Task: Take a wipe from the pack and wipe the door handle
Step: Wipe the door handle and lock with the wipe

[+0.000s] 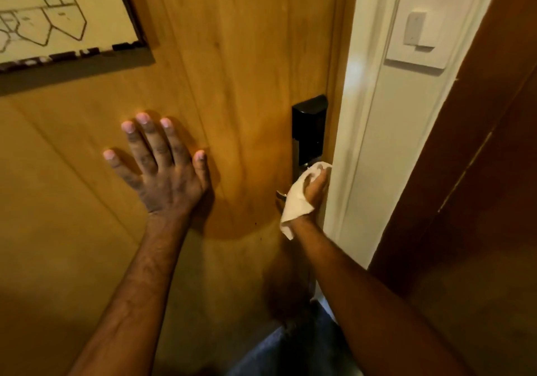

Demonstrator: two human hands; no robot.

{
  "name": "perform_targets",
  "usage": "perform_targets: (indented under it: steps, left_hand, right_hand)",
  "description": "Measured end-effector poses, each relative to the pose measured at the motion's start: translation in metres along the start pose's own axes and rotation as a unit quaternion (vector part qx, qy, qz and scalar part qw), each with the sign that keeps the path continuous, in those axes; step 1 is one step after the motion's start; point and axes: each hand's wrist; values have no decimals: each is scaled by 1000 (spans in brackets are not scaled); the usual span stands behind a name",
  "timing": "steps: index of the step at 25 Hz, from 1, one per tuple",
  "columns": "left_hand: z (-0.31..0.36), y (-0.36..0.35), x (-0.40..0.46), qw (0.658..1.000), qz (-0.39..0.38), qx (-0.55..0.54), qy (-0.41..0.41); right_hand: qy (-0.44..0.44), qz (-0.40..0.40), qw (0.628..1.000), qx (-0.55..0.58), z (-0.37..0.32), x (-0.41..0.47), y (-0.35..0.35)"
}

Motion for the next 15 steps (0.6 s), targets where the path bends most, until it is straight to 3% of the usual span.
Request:
perform_targets:
  steps: [1,2,5,6,8,12,13,14,15]
  left_hand:
    - [0,-2,0,1000,6,6,-5]
    - [-1,-3,1,1000,6,13,-9]
    - [-2,-7,-1,999,18,28,-13]
    - [-3,-7,-1,999,19,30,-14]
    - [-3,-9,-1,999,22,40,-22]
    - [-3,-9,0,998,34,47,-19]
    - [-3,-8,-1,998,36,48,-23]
    - [-3,-8,-1,998,39,50,-28]
    - [-4,-9,-2,997,42,52,-33]
  right_hand:
    - [38,-60,995,-70,11,-10,0]
    - [137,-6,976,-171,33,-14,-4]
    - [424,0,839,-340,65,-46,4]
    - [495,5,798,-343,70,-45,9]
    - [551,-61,763,-332,65,-28,15]
    - [791,-169,561,-178,26,57,17]
    - [809,-184,536,-158,14,70,13]
    - [795,-188,559,-141,7,77,8]
    - [756,-179,614,-137,11,85,1]
Point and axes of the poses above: each hand's wrist, its own x-axis towards the middle knuckle, its own y-axis out of the back of the hand, z = x × y, and after that the axes turned 14 degrees about z, right-handed
